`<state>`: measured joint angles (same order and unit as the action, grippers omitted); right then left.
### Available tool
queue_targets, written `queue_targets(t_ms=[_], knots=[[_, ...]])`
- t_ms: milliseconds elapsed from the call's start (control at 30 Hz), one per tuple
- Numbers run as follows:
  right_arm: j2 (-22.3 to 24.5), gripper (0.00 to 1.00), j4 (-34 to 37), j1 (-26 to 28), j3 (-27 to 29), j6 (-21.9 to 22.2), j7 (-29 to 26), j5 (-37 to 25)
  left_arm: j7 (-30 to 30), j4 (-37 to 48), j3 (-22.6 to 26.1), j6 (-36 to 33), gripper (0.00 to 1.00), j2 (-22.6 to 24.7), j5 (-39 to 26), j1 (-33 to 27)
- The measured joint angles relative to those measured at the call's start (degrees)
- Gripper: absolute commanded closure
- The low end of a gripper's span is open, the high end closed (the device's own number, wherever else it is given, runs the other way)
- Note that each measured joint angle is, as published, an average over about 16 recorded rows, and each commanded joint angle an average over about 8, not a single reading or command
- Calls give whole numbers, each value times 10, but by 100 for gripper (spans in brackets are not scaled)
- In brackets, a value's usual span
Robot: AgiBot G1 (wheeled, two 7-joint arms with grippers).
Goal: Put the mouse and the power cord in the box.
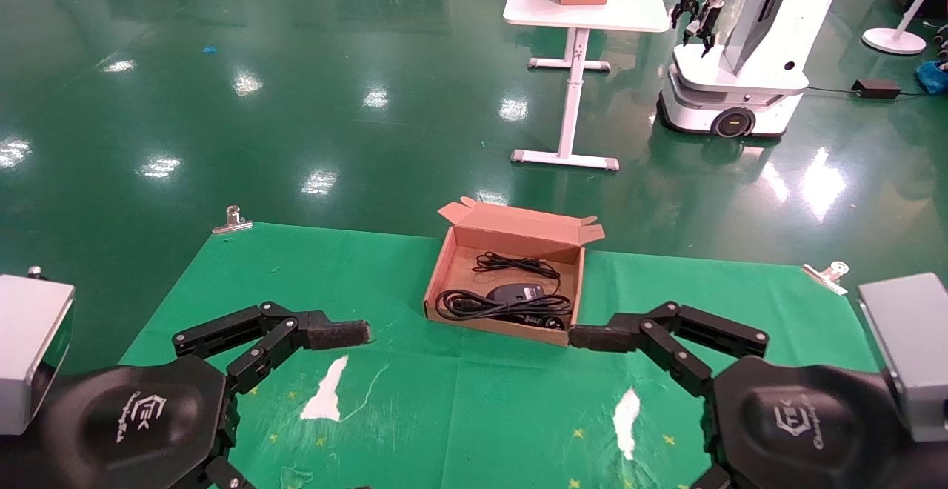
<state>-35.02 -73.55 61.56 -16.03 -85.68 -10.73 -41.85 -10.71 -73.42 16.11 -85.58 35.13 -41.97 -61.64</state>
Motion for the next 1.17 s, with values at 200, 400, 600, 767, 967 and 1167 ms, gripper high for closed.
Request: queue_targets(t_ms=[200,400,600,767,967,1167], knots=[[0,0,0,0,0,0,0,0,0,0,0,0,0,0,0,0],[0,0,0,0,0,0,0,0,0,0,0,0,0,0,0,0],[0,0,0,0,0,0,0,0,0,0,0,0,0,0,0,0],[0,0,0,0,0,0,0,0,0,0,0,0,0,0,0,0],[0,0,0,0,0,0,0,0,0,0,0,0,0,0,0,0],[0,0,0,0,0,0,0,0,0,0,0,0,0,0,0,0]])
